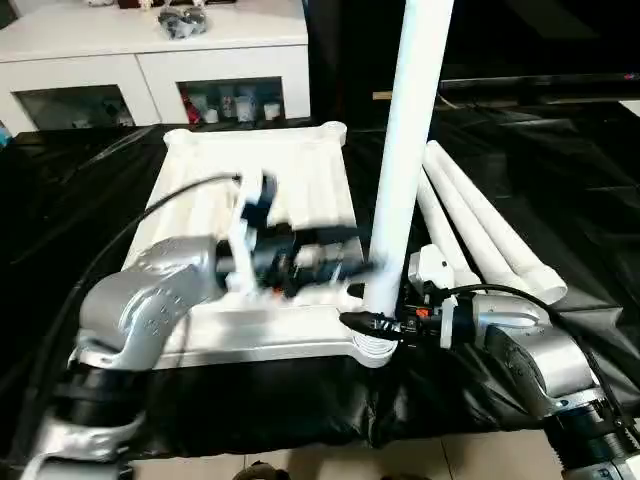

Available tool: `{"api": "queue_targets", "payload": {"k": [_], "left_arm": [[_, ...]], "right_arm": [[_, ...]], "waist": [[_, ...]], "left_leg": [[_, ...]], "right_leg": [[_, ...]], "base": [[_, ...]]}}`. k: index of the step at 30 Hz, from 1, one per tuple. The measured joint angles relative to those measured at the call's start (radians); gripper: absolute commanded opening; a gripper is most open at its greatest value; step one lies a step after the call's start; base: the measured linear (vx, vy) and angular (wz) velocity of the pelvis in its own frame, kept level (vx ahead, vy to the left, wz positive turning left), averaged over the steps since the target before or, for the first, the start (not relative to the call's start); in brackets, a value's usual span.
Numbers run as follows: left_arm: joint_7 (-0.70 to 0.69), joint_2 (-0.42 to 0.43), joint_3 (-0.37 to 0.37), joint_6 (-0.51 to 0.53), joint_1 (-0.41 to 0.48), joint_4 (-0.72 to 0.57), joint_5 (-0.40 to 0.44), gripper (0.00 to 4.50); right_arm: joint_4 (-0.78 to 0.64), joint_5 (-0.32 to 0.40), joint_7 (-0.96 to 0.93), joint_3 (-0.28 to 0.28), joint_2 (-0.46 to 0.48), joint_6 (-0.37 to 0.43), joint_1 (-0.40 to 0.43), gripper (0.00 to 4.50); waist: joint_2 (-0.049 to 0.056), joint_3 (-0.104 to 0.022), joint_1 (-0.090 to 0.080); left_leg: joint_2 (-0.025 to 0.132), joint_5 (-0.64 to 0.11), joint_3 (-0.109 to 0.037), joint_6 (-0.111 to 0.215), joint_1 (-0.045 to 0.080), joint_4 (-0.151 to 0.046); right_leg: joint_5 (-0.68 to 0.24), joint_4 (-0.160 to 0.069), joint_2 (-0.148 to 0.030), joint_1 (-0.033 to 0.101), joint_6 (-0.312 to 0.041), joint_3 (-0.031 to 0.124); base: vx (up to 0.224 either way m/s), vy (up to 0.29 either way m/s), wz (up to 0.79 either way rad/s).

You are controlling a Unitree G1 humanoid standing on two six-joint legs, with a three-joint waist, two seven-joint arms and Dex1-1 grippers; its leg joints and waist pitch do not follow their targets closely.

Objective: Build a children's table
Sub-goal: Insert table leg to table base

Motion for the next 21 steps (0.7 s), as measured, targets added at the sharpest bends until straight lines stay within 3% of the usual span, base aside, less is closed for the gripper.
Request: {"api": "queue_targets", "payload": {"k": [2, 5, 8, 13, 21], "left_arm": [[-0.007, 0.022, -0.016, -0.027, 0.000, 0.002, 0.028, 2.82], [-0.008, 0.101, -0.110, -0.101, 0.013, 0.043, 0.166, 2.82], [0.003, 0.108, -0.180, -0.162, 0.047, 0.110, 0.262, 2.82], [0.037, 0.106, -0.221, -0.229, 0.060, 0.187, 0.346, 2.82], [-0.009, 0.100, -0.237, -0.268, 0.084, 0.211, 0.350, 2.82]], "right_arm": [[0.000, 0.000, -0.004, 0.000, 0.000, -0.001, 0.002, 1.98], [-0.010, -0.001, -0.018, 0.000, 0.000, -0.015, 0.017, 1.98], [-0.024, -0.012, -0.035, 0.000, 0.004, -0.038, 0.033, 1.98], [-0.043, -0.023, -0.084, -0.001, 0.019, -0.082, 0.067, 1.98], [-0.034, -0.026, -0.145, -0.011, 0.041, -0.125, 0.091, 1.98]], "waist": [[0.000, 0.000, 0.001], [0.000, -0.001, 0.000], [0.000, -0.001, 0.000], [0.000, -0.001, -0.003], [0.000, 0.000, -0.006]], "left_leg": [[0.000, 0.000, 0.000, 0.000, 0.000, 0.000], [0.000, 0.000, 0.000, 0.000, 0.002, -0.001], [0.000, 0.000, 0.000, 0.000, 0.002, -0.001], [0.000, 0.000, 0.000, 0.000, 0.003, -0.001], [0.000, 0.000, 0.000, 0.000, 0.004, -0.001]], "right_leg": [[0.000, 0.000, 0.000, 0.000, 0.000, 0.000], [0.000, 0.000, 0.000, 0.001, 0.001, 0.001], [-0.001, -0.001, 0.000, 0.001, 0.001, 0.001], [-0.001, -0.001, 0.000, 0.001, 0.001, 0.001], [-0.001, -0.002, 0.000, 0.001, 0.001, 0.001]], "base": [[0.000, 0.000, 0.00], [0.000, 0.000, 0.00], [0.000, 0.000, 0.00], [0.000, 0.000, 0.00], [0.000, 0.000, 0.00]]}}
